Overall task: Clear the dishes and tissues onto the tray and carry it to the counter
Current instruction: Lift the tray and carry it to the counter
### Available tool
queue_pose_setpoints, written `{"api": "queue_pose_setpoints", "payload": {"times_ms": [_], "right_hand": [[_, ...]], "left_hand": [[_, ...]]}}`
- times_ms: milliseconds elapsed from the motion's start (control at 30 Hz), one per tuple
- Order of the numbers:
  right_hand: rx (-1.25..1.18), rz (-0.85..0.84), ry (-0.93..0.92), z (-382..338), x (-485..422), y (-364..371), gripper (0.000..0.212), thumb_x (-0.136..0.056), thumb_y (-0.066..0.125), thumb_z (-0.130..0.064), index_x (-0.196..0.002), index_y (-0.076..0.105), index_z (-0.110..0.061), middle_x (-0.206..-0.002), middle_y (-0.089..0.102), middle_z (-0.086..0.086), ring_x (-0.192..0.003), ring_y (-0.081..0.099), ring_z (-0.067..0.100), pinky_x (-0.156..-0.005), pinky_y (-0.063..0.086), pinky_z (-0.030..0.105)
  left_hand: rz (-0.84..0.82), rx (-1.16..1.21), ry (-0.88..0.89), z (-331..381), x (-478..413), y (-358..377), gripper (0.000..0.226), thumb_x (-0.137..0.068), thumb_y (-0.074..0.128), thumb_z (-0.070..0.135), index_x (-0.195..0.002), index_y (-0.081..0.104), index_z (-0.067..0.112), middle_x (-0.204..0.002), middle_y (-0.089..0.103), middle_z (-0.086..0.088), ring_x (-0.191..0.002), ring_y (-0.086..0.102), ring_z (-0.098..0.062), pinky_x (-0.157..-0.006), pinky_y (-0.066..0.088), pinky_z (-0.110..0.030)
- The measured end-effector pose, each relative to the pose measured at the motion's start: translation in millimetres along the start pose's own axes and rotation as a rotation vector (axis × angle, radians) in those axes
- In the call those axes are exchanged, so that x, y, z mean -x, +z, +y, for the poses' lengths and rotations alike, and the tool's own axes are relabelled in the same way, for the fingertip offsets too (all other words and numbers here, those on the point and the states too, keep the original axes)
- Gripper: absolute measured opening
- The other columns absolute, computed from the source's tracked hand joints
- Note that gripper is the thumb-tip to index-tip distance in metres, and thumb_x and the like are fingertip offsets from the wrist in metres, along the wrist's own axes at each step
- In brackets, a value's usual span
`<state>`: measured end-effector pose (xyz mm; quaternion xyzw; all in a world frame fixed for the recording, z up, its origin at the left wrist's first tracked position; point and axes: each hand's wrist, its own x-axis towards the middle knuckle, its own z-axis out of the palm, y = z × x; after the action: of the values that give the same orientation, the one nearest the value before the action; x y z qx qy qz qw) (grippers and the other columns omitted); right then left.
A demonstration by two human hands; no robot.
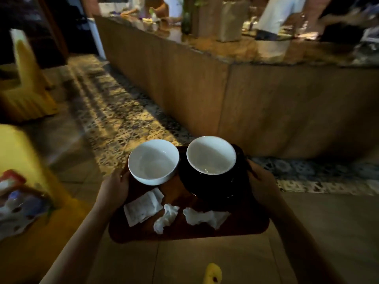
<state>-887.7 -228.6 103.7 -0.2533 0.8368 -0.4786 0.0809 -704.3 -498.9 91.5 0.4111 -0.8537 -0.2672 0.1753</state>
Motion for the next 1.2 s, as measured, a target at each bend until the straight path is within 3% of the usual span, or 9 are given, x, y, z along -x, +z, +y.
{"api": "queue_pose_setpoints", "payload": {"times_ms": [133,333,433,533,700,833,967,1067,1200], "right_hand": [[-0.002,0.069,0.028,18,-43,-37,0.028,-0.097,0.044,-0.01,-0.117,0.062,-0.016,-0.093,0.062,0.0,-0.082,0.057,0.01,-0.066,0.043,0.018],[-0.033,0.127,0.041,40,-118,-87,0.024,-0.097,0.044,-0.014,-0.109,0.064,-0.009,-0.086,0.064,0.005,-0.074,0.057,0.004,-0.067,0.048,0.028],[-0.001,0.143,0.046,48,-157,-111,0.022,-0.096,0.045,-0.014,-0.105,0.064,-0.008,-0.089,0.068,0.011,-0.079,0.062,0.016,-0.07,0.049,0.037],[-0.009,0.134,0.082,57,-193,-128,0.025,-0.097,0.045,-0.017,-0.105,0.064,-0.005,-0.093,0.069,0.017,-0.081,0.063,0.024,-0.066,0.049,0.03],[-0.044,0.119,0.122,75,-260,-140,0.03,-0.097,0.044,-0.022,-0.101,0.063,0.001,-0.092,0.065,0.025,-0.077,0.061,0.029,-0.062,0.046,0.027],[-0.056,0.125,0.143,91,-327,-140,0.025,-0.097,0.043,-0.021,-0.101,0.064,-0.009,-0.089,0.067,0.011,-0.08,0.061,0.021,-0.065,0.046,0.027],[-0.116,0.131,0.15,96,-408,-138,0.021,-0.097,0.044,-0.022,-0.088,0.062,-0.028,-0.084,0.066,-0.002,-0.077,0.061,0.009,-0.059,0.046,0.018],[-0.1,0.152,0.144,99,-473,-137,0.022,-0.097,0.043,-0.025,-0.099,0.065,-0.022,-0.091,0.069,0.004,-0.085,0.064,0.016,-0.071,0.053,0.033],[-0.092,0.18,0.134,102,-556,-140,0.025,-0.097,0.042,-0.024,-0.103,0.065,-0.015,-0.091,0.069,0.007,-0.082,0.063,0.016,-0.07,0.051,0.033]], "left_hand": [[-0.051,0.033,0.026,52,-45,37,0.033,-0.095,0.039,0.018,-0.114,0.055,-0.004,-0.118,0.059,-0.029,-0.107,0.054,-0.041,-0.077,0.036,-0.036],[-0.088,0.079,0.067,127,-120,83,0.035,-0.096,0.037,0.022,-0.112,0.057,-0.002,-0.114,0.06,-0.025,-0.094,0.053,-0.033,-0.072,0.032,-0.032],[-0.107,0.088,0.081,165,-150,101,0.037,-0.096,0.036,0.023,-0.115,0.056,-0.001,-0.117,0.058,-0.024,-0.089,0.048,-0.027,-0.072,0.03,-0.031],[-0.131,0.095,0.108,190,-184,121,0.036,-0.096,0.036,0.021,-0.114,0.057,-0.002,-0.115,0.059,-0.025,-0.087,0.047,-0.024,-0.072,0.031,-0.031],[-0.146,0.084,0.112,226,-244,158,0.029,-0.096,0.036,0.021,-0.096,0.057,0.001,-0.074,0.05,-0.005,-0.071,0.044,-0.019,-0.055,0.028,-0.03],[-0.171,0.084,0.112,247,-307,193,0.023,-0.096,0.035,0.022,-0.091,0.053,0.009,-0.074,0.047,-0.004,-0.062,0.041,-0.011,-0.052,0.028,-0.025],[-0.189,0.077,0.071,270,-382,220,0.026,-0.096,0.034,0.024,-0.09,0.054,0.008,-0.07,0.048,-0.001,-0.065,0.046,-0.014,-0.054,0.033,-0.028],[-0.189,0.103,0.068,294,-443,237,0.025,-0.096,0.035,0.022,-0.092,0.054,0.005,-0.08,0.053,-0.01,-0.079,0.052,-0.028,-0.069,0.04,-0.037],[-0.149,0.051,0.126,332,-521,253,0.023,-0.096,0.035,0.02,-0.083,0.049,0.009,-0.067,0.042,-0.001,-0.073,0.046,-0.024,-0.057,0.032,-0.033]]}}
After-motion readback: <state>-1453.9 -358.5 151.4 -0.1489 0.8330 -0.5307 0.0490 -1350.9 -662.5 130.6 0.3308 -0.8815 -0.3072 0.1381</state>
